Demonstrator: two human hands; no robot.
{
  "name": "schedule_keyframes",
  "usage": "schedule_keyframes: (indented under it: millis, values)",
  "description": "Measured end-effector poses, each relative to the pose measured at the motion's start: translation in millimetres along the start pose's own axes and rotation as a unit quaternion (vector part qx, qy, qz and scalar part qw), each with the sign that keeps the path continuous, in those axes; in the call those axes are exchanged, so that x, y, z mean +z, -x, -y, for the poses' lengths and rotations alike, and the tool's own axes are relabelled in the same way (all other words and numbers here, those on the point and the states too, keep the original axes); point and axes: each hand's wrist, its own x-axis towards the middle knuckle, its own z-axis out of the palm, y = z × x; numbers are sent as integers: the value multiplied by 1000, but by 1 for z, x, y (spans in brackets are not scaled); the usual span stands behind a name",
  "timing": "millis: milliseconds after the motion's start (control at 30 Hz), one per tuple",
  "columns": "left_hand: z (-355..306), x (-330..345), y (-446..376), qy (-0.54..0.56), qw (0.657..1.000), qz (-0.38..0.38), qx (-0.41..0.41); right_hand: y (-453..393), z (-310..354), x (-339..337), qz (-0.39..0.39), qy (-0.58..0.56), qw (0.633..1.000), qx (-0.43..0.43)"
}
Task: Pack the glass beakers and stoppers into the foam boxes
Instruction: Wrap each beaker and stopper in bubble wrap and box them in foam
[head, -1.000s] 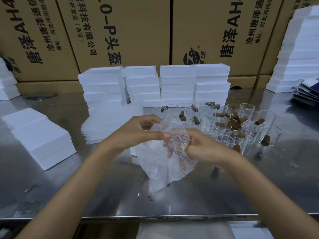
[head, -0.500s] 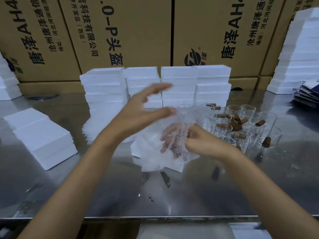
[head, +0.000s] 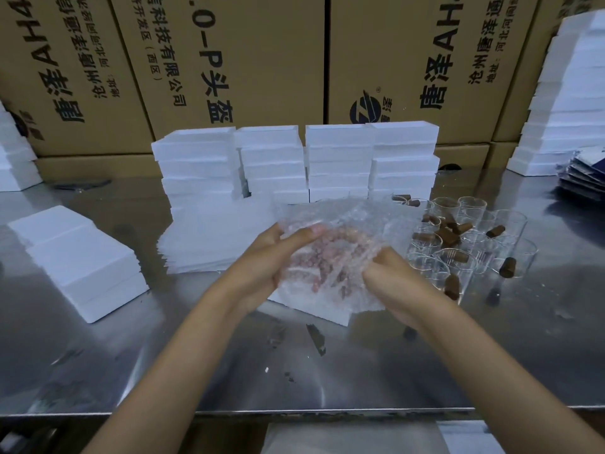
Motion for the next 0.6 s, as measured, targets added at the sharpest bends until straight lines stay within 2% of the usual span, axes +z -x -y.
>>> schedule_keyframes:
  millis: [67, 133, 200, 267, 300, 333, 367, 433, 500, 533, 600]
  values:
    - [2, 5, 0, 31, 999, 5, 9, 1, 3, -1, 4, 58, 998, 6]
    - [2, 6, 1, 78, 997, 6, 20, 3, 10, -1, -24, 61, 998, -18]
    - [1, 4, 1, 132, 991, -8, 27, 5, 13, -4, -156, 2, 986, -65]
    - [1, -1, 0, 201, 978, -37, 34, 6, 5, -12, -307, -64, 942, -116]
    - [2, -4, 0, 237, 970, -44, 39, 8, -1, -14, -351, -90, 925, -117]
    - [3, -5, 1, 267, 962, -44, 45, 11, -9, -14, -353, -102, 924, -104]
    - [4, -5, 2, 292, 954, -41, 51, 15, -15, -12, -315, -111, 939, -79]
    - [9, -3, 3, 318, 946, -32, 62, 19, -27, -3, -193, -159, 968, 4]
    - [16, 2, 6, 306, 950, -13, 65, 21, -31, 7, -99, -222, 969, 52]
    - [20, 4, 9, 287, 956, -3, 60, 20, -32, 11, -86, -236, 967, 51]
    - [32, 4, 15, 235, 970, -5, 53, 17, -29, 12, -135, -255, 957, 37]
